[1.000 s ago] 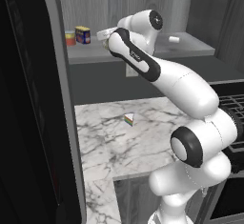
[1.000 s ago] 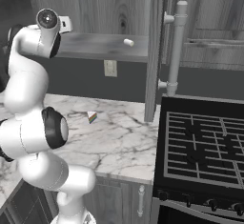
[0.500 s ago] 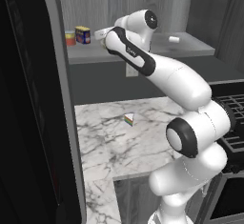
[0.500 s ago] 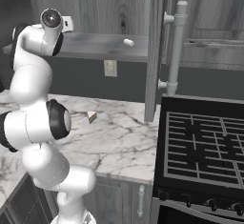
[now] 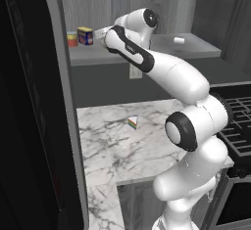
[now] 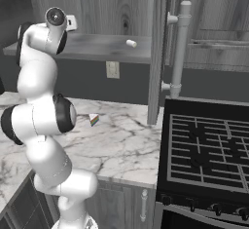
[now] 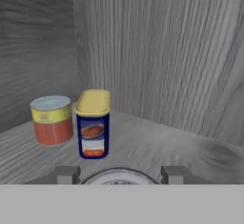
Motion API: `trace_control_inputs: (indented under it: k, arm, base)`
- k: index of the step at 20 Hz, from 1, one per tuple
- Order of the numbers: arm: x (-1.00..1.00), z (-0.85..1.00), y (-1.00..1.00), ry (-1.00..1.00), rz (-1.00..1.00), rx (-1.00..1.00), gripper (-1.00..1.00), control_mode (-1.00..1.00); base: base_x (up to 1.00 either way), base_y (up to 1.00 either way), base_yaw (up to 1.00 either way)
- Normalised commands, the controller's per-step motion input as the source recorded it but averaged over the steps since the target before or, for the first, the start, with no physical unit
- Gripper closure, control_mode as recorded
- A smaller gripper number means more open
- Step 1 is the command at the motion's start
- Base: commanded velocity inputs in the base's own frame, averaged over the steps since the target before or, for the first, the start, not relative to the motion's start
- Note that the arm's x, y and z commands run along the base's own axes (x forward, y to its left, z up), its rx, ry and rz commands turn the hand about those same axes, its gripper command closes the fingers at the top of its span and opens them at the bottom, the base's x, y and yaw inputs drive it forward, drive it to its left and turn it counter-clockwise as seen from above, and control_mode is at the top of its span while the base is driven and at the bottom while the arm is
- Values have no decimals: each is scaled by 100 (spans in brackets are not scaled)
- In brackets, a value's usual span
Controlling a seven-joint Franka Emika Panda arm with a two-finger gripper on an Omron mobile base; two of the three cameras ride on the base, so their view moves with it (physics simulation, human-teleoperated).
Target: Pick the cans from the counter and place them in their designated side in the cabinet.
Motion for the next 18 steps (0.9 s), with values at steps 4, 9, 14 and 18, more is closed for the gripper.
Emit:
trace_control_inputs:
  k: [4,9,14,18]
  arm:
    - [31,0,5,1,0,-1,100,-100]
    - [30,-3,5,3,0,-2,100,-100]
    - [25,-14,7,8,0,-4,100,-100]
    - [22,-24,12,12,0,-6,-100,-100]
  base:
    - [0,0,0]
    - [0,0,0]
    - [0,0,0]
    - [0,0,0]
